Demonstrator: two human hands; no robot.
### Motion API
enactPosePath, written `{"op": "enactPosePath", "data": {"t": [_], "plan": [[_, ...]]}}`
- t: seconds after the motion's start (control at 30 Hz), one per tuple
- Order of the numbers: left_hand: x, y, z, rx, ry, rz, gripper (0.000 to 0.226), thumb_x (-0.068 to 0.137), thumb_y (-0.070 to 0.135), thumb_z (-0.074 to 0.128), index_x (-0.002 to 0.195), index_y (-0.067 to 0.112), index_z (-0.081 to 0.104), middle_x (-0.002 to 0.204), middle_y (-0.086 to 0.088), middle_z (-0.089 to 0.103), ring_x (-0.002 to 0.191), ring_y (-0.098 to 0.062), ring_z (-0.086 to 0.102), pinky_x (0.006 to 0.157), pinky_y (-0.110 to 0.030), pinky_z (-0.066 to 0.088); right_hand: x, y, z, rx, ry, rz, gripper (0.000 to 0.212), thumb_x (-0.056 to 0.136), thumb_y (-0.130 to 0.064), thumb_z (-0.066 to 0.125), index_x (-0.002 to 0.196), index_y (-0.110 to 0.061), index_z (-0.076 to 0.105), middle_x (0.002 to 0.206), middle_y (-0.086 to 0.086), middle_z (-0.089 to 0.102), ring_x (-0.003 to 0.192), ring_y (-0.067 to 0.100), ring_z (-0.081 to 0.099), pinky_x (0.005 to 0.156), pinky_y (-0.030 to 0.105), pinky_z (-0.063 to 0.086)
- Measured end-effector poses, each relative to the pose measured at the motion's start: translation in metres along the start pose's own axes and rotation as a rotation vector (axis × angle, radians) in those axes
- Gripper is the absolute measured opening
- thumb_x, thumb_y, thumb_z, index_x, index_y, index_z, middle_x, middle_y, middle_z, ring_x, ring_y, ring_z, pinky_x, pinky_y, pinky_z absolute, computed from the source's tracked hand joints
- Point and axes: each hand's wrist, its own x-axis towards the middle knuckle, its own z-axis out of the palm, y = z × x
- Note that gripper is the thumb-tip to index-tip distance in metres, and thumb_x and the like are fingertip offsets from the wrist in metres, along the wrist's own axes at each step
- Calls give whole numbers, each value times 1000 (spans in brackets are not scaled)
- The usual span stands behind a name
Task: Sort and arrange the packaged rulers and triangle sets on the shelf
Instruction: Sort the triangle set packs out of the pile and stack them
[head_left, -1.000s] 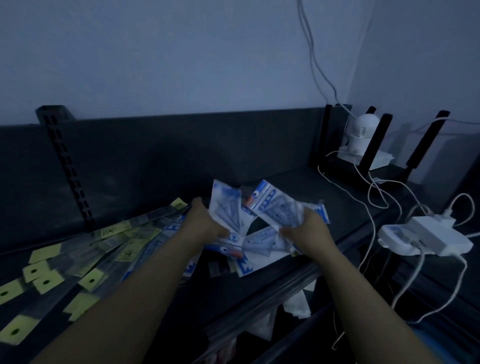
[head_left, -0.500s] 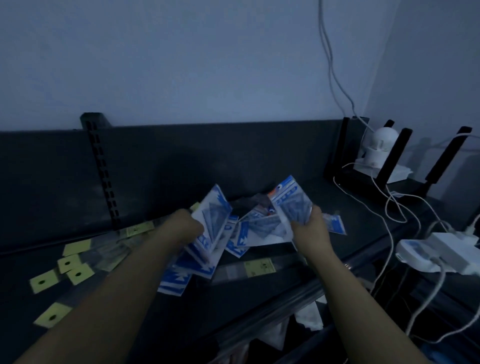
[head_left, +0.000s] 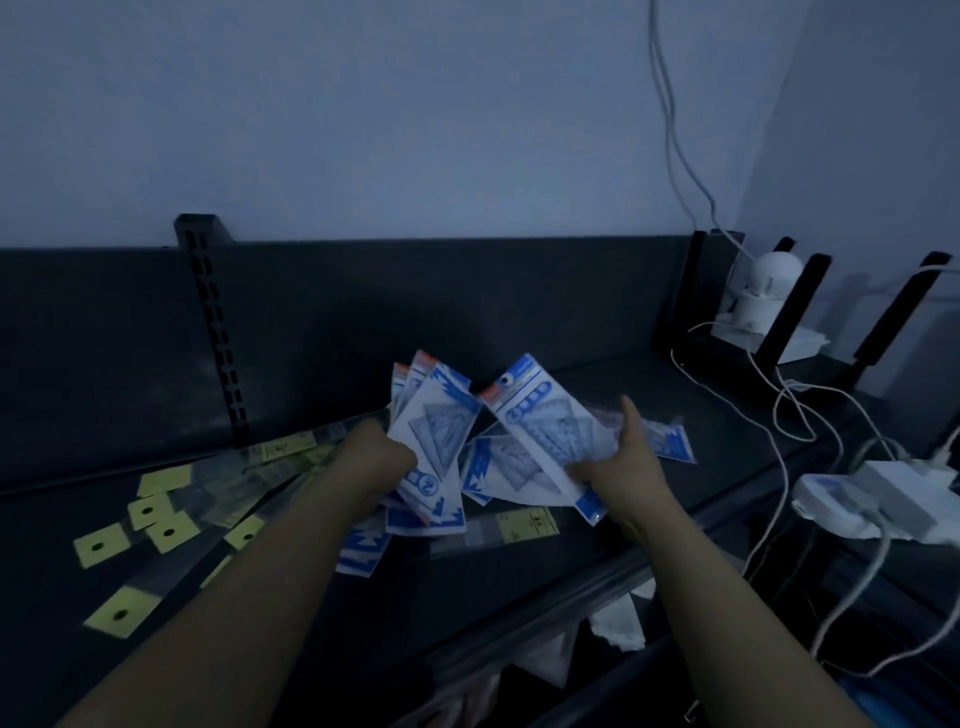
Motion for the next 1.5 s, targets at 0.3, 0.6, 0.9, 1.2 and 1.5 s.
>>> {"op": "enactPosePath", "data": {"t": [0.3, 0.6, 0.9, 1.2, 1.5], "plan": [[-17, 0, 12, -192, -46, -21, 28, 89, -3, 50, 116, -6, 51, 111, -23, 58, 99, -38, 59, 86, -46, 53, -5, -10, 8, 236, 144, -74, 24, 87, -1, 61, 93, -24, 58, 91, -3, 64, 82, 14, 63, 69, 29, 53], [-42, -10, -23, -460, 35, 49, 15, 94, 1, 53, 108, 6, 51, 91, -8, 58, 74, -21, 56, 65, -36, 50, -14, -11, 83, 191, -125, -37, 32, 78, -6, 74, 102, -11, 53, 93, 5, 63, 78, 18, 63, 58, 28, 52], [-75, -56, -114, -455, 271, 62, 24, 93, 7, 56, 116, 5, 50, 106, -14, 62, 81, -22, 62, 63, -32, 51, -57, -34, 175, -53, -413, -93, 33, 77, -35, 77, 94, -13, 60, 93, 2, 68, 78, 16, 66, 59, 29, 53], [-147, -126, -235, -527, 505, 51, 23, 89, 0, 59, 109, 10, 55, 104, -12, 67, 87, -25, 68, 72, -38, 57, -146, -68, 300, -73, -604, -170, 33, 80, -29, 75, 100, -12, 55, 94, 0, 63, 78, 11, 62, 53, 23, 47], [-213, -195, -372, -215, 714, -21, 30, 86, 12, 66, 113, 13, 52, 98, -6, 67, 76, -20, 68, 59, -31, 54, -253, -88, 420, -23, -726, -227, 30, 77, -27, 76, 95, -13, 57, 94, 3, 68, 78, 15, 67, 58, 31, 55]]}}
